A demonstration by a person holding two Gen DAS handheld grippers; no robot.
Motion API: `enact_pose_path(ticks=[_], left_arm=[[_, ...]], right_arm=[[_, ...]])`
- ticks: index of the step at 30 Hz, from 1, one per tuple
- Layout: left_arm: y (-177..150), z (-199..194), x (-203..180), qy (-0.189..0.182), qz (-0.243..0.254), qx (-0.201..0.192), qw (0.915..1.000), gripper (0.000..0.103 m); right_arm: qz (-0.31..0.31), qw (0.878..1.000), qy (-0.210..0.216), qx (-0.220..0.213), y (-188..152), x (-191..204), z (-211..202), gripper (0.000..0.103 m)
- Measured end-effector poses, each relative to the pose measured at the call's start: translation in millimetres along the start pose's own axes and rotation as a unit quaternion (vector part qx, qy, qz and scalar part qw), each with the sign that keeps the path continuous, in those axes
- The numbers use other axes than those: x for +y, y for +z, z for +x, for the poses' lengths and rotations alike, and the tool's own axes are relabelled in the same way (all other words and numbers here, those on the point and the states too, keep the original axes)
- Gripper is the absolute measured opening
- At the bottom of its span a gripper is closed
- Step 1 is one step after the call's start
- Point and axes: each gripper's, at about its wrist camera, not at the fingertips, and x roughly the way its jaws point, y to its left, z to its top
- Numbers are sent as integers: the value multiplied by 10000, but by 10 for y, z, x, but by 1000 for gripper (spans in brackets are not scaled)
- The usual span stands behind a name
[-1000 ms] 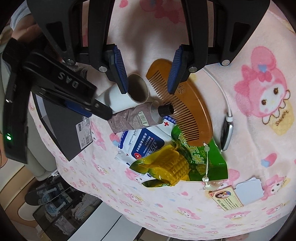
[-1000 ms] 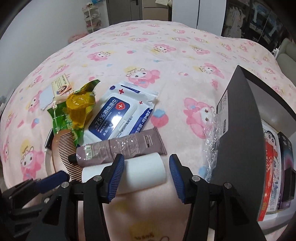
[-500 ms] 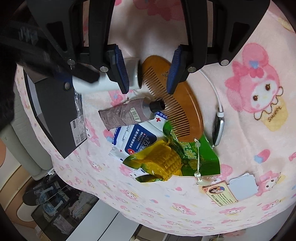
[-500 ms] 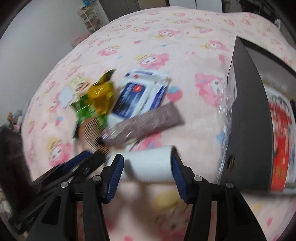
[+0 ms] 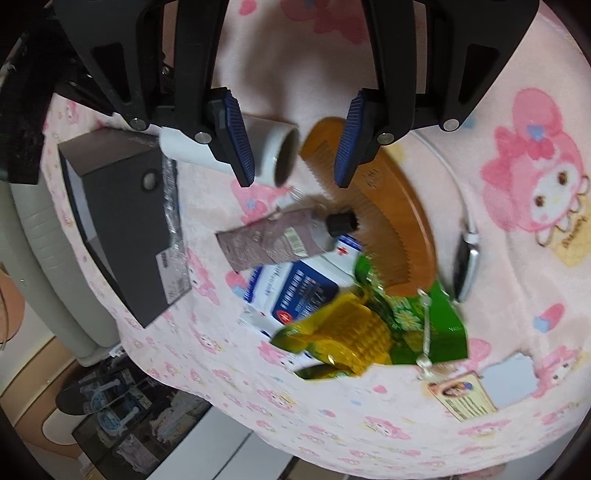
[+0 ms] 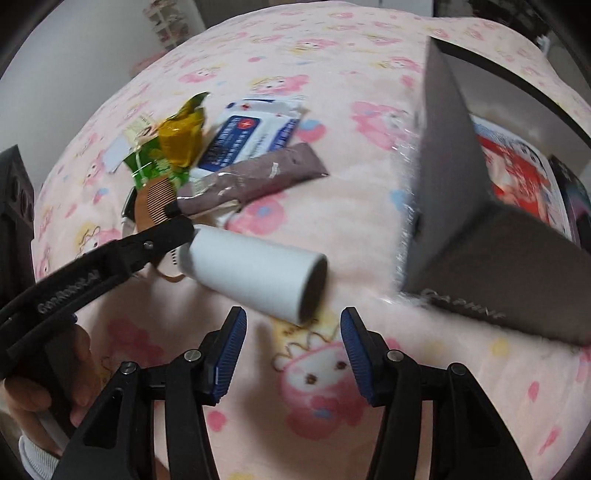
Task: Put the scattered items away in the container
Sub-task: 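Reach the left tool down to the white lint roller, then grasp the white lint roller with the left tool and lift it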
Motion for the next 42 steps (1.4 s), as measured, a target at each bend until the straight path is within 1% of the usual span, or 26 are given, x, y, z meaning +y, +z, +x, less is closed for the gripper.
enact_pose_path(ticks=[2,4,5,6,8,12,14,15,16,18,20,23,26,30,36,39,42], left_arm=[[-18,19,-49,-164,63,103,9998,45],[-39,24,-100,-335,125,202,9992,44],[-49,12,-121,-399,144,229,9988,40],[-58,-15,-128,-453,141,228,9986,39],[-75,-81,-125,-577,121,209,9980,39],[-114,-214,-96,-825,20,118,9965,39],[-95,-245,-75,-769,-46,-6,9970,39],[-72,-232,-56,-655,-90,-43,9978,39],[-48,-200,-35,-560,-143,-40,9983,39],[-19,-129,-15,-528,-214,21,9984,39],[-1,-63,-13,-539,-245,77,9982,40],[-24,15,-77,-604,-122,203,9979,40],[-62,51,-139,-626,-9,316,9975,41],[-163,32,-225,-740,47,438,9963,42],[-422,-128,-462,-848,363,534,9943,43],[-540,-185,-605,-919,453,625,9928,44],[-648,-291,-809,-916,658,598,9918,42]], right_arm=[[144,9998,86,-73,8,-63,-14,50],[148,9990,314,-293,43,-74,-52,50],[115,9982,442,-379,57,-68,-71,50],[68,9975,570,-407,63,-55,-83,49],[-20,9958,789,-453,74,-32,-112,49],[-104,9953,883,-380,41,-26,-208,49],[-89,9953,886,-370,28,-40,-247,49],[-75,9959,812,-399,24,-57,-261,49],[-54,9963,746,-418,29,-72,-257,49],[24,9969,677,-400,67,-97,-175,49],[157,9963,777,-324,88,-137,-82,49],[366,9943,968,-251,99,-194,38,49],[515,9918,1136,-292,86,-231,41,47],[401,9929,1071,-340,33,-228,-112,47],[376,9931,1086,-236,-157,-310,-371,46],[292,9944,972,-303,-249,-349,-528,46],[244,9944,978,-328,-338,-424,-697,45]])
